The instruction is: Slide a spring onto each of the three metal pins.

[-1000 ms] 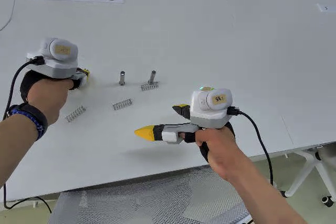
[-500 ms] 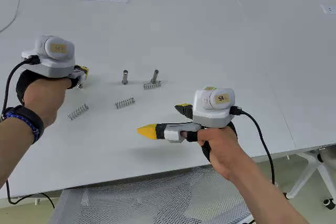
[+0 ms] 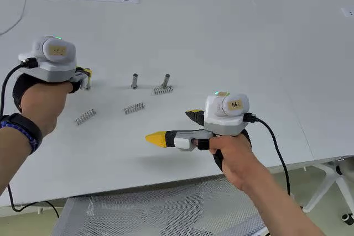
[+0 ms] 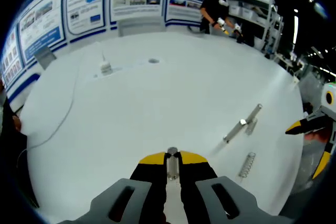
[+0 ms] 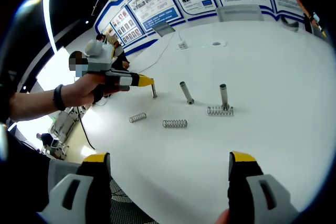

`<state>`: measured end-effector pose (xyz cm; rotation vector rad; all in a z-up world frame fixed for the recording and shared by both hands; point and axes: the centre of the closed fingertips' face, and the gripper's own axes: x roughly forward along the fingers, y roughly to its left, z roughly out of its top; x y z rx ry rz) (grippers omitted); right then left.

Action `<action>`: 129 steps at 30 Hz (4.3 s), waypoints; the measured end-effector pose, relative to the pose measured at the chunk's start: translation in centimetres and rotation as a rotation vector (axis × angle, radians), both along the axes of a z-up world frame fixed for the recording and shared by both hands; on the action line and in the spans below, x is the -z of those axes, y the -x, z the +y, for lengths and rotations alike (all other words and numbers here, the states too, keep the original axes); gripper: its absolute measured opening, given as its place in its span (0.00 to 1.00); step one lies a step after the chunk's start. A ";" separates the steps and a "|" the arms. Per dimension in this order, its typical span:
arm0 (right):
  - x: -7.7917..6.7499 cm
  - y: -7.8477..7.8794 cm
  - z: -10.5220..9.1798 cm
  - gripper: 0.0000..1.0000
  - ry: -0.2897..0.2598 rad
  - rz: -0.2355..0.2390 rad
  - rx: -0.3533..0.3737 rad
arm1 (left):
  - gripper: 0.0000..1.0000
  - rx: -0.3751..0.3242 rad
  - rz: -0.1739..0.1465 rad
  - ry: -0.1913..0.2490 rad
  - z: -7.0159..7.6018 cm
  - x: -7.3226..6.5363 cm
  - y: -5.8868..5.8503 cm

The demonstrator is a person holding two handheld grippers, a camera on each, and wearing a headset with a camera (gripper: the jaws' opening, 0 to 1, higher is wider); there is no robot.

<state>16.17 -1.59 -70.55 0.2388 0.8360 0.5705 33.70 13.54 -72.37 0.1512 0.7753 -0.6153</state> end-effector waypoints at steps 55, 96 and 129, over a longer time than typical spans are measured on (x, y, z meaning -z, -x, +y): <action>0.3 0.2 0.4 0.95 -0.002 0.007 -0.014 | 0.08 0.055 -0.080 -0.061 0.4 -0.9 2.2; 0.5 0.3 0.0 0.94 -0.002 0.009 0.003 | 0.08 0.019 -0.071 -0.012 0.2 0.2 1.6; 0.5 0.3 -0.5 0.93 -0.008 0.012 0.020 | 0.08 0.063 -0.100 0.014 -2.6 -0.4 2.3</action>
